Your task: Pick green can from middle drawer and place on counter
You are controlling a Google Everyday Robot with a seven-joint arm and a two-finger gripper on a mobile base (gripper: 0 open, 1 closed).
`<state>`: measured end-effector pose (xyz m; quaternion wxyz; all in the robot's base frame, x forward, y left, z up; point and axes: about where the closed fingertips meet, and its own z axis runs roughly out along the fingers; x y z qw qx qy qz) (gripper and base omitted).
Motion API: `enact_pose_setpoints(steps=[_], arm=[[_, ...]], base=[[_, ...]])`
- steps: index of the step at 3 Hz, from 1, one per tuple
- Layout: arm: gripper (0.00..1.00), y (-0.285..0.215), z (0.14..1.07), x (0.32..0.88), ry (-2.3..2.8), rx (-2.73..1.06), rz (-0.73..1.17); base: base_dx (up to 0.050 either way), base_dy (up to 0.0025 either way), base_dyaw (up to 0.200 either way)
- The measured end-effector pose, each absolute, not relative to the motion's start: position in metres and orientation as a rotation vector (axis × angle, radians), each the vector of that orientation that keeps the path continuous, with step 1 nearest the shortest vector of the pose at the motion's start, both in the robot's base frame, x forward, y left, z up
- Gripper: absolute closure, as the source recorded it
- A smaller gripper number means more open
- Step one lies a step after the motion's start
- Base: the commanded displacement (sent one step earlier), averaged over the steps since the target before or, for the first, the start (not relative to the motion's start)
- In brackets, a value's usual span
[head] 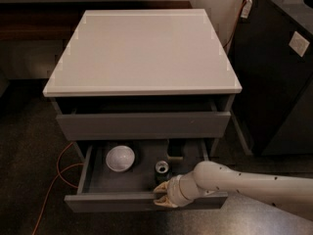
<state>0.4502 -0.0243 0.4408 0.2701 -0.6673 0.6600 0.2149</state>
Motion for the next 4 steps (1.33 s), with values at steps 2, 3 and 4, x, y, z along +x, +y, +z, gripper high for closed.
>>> enact_pose_setpoints(steps=[2,3,4], arm=[[1.00,-0.020,0.438,0.408,1.751,-1.789,0.655],[1.00,-0.020,0.440,0.408,1.751,-1.789,0.655],[0.75,-0.015,0.438,0.375,1.727,-1.788,0.695]], base=[[0.000,0.00000,0.000],[0.000,0.00000,0.000],[0.000,0.00000,0.000]])
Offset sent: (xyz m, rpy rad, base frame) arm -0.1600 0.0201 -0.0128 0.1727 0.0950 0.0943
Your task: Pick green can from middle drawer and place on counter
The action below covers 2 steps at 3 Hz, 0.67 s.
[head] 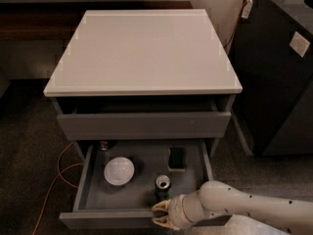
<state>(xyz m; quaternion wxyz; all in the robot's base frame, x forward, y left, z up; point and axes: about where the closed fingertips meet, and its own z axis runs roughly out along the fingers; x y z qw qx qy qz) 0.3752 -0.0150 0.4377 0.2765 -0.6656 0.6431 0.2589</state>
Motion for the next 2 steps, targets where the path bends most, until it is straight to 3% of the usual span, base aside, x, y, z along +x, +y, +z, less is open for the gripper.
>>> enact_pose_setpoints(steps=[1,2], arm=[[0.45,-0.0151,0.4378,0.3752,1.727,-1.788,0.695],[0.21,-0.0151,0.4378,0.3752,1.727,-1.788,0.695]], base=[[0.000,0.00000,0.000],[0.000,0.00000,0.000]])
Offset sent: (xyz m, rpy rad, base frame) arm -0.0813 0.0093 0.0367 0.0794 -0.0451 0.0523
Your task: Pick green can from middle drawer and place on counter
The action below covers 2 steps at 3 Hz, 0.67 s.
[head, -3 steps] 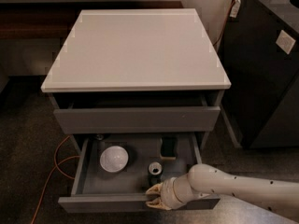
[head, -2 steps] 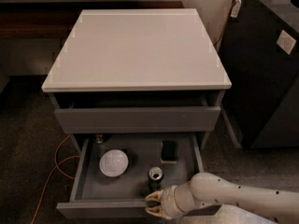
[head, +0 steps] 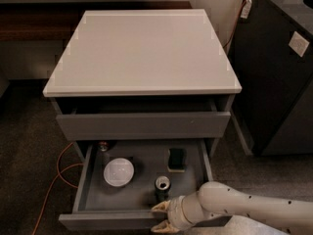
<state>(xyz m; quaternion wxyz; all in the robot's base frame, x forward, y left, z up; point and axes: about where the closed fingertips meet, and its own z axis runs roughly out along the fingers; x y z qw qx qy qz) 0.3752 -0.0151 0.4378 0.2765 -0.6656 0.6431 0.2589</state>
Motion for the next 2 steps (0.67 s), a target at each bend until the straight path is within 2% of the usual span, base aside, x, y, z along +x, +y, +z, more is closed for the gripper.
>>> enact_pose_setpoints(steps=[1,2], arm=[[0.00,-0.012,0.468,0.345,1.659,-1.816,0.702],[0.00,-0.012,0.489,0.330,1.620,-1.836,0.696]], base=[[0.000,0.00000,0.000],[0.000,0.00000,0.000]])
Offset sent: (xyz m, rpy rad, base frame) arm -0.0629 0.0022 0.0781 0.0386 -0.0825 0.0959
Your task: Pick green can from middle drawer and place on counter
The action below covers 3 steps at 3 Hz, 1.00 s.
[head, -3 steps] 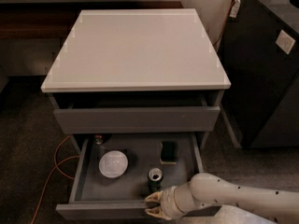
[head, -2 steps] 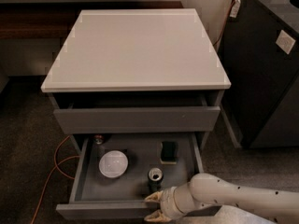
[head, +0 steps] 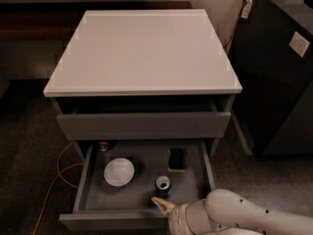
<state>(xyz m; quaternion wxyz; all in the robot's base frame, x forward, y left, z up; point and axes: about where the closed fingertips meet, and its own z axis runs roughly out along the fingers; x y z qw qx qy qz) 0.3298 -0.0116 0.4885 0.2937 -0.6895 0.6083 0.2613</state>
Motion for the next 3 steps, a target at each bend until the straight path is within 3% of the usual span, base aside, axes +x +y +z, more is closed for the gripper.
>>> enact_pose_setpoints(steps=[1,3], arm=[[0.00,-0.017,0.507,0.333,1.605,-1.844,0.692],[0.00,-0.037,0.519,0.398,1.639,-1.724,0.711]], base=[[0.000,0.00000,0.000],[0.000,0.00000,0.000]])
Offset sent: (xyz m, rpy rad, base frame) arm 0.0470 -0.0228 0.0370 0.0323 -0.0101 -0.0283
